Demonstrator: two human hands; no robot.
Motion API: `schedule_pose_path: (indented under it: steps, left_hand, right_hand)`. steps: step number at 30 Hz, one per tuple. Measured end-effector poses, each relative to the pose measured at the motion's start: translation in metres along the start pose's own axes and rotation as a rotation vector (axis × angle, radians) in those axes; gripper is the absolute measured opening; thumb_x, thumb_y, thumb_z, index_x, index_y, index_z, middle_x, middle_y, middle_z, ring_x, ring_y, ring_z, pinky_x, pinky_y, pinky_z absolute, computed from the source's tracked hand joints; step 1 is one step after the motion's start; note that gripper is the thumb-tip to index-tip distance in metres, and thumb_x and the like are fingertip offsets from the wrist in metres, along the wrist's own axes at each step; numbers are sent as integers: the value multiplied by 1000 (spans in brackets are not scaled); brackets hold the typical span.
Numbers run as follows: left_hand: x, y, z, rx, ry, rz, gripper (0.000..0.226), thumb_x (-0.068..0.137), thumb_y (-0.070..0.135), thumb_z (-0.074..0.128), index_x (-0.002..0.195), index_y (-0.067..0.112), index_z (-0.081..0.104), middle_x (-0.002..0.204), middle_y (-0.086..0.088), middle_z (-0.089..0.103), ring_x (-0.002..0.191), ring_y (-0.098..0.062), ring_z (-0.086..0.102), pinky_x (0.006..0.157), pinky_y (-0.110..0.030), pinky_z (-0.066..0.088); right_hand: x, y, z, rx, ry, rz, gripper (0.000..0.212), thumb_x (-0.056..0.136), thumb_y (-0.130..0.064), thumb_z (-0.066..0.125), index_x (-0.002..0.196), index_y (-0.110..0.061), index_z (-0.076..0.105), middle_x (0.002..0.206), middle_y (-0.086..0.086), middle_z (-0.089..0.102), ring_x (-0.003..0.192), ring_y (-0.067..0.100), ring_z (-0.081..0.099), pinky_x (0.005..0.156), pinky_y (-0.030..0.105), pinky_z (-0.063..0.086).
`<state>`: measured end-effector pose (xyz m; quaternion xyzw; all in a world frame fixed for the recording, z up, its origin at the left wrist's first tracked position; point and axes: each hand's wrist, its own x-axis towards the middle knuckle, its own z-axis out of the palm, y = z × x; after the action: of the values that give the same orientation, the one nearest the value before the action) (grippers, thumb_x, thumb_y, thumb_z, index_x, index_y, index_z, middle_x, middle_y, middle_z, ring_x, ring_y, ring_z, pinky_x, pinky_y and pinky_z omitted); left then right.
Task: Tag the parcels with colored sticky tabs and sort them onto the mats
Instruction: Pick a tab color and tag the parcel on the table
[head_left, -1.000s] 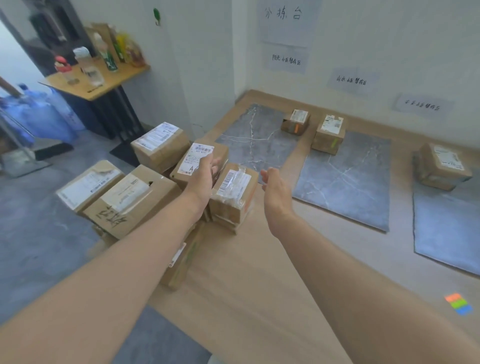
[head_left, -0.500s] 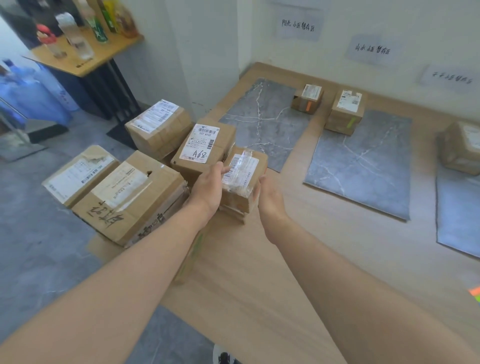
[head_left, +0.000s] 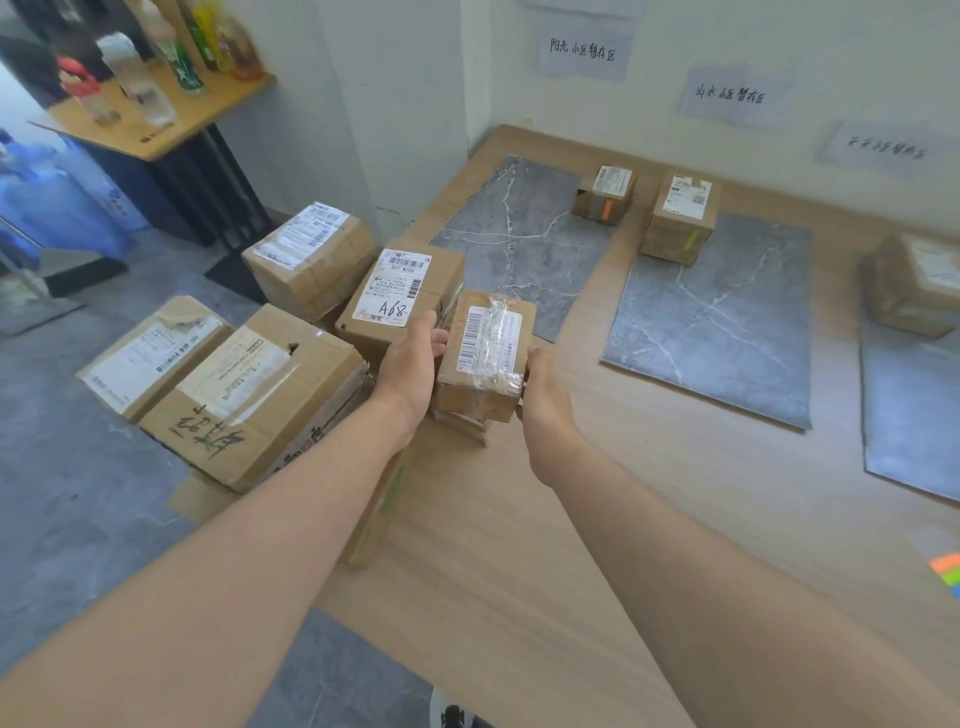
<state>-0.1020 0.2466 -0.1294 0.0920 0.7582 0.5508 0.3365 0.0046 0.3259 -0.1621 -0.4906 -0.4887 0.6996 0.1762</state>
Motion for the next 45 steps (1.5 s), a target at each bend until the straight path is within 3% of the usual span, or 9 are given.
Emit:
schedule_pose_path:
  steps: [3,7,11,13,16,20,31,36,45]
  left_hand:
    - [-2,5,3,-46,-24,-29,50,101,54,32,105,19,67,106,0,70,98,-16,65,85,-33,50]
    - [-11,15,13,-86,-103,-17,50,103,52,30,116,16,62,97,1,70,89,-16,67,78,-34,51]
    - [-19,23,29,-96,-144,-32,55,99,57,37,123,13,61,111,-5,69,95,-20,69,82,-40,57]
    - [-23,22,41,-73,-180,-33,59,98,59,38,119,11,65,112,-7,70,94,-22,70,88,-43,58]
    - [-33,16,62,-7,-300,-18,65,100,59,30,103,11,73,93,-2,78,92,-22,71,93,-42,56]
    - [-54,9,93,48,-415,-13,63,102,56,25,95,17,74,86,6,78,96,-19,68,94,-38,53]
    - [-129,-39,185,88,-563,-41,60,103,53,24,91,26,76,89,13,76,97,-17,66,97,-37,51]
    - [-169,-75,224,91,-543,-75,54,100,55,27,108,27,73,110,12,73,114,-22,62,105,-39,47]
    - [-214,-123,271,64,-512,-149,50,102,52,27,120,26,65,113,15,66,100,-14,65,89,-31,48]
  right_hand:
    - [-8,-4,-5,-12,28,-31,40,98,-44,35,95,-29,71,101,-5,75,83,13,64,70,24,44]
    - [-18,-9,-23,-14,96,-107,38,102,-32,34,89,-23,69,86,-8,71,68,3,61,57,16,44]
    - [-32,-11,-42,-23,187,-151,38,96,-37,35,91,-18,68,93,-3,72,86,16,62,76,32,46]
    - [-38,-8,-54,-1,232,-166,38,95,-40,36,96,-21,69,98,-4,73,90,15,63,78,32,46]
    - [-49,-3,-76,30,288,-170,41,91,-43,37,101,-21,70,101,-3,74,90,16,65,77,31,46]
    - [-67,9,-112,67,379,-164,39,95,-40,37,102,-21,71,99,-5,74,86,13,64,73,29,45]
    - [-116,61,-223,18,472,-185,44,85,-52,38,106,-30,69,101,-8,75,98,15,69,90,41,56]
    - [-136,97,-279,25,465,-203,32,101,-40,40,115,-27,66,104,-14,69,100,4,63,83,27,48]
    - [-157,140,-344,17,433,-148,30,105,-29,39,105,-21,68,93,-12,69,78,-6,62,61,11,45]
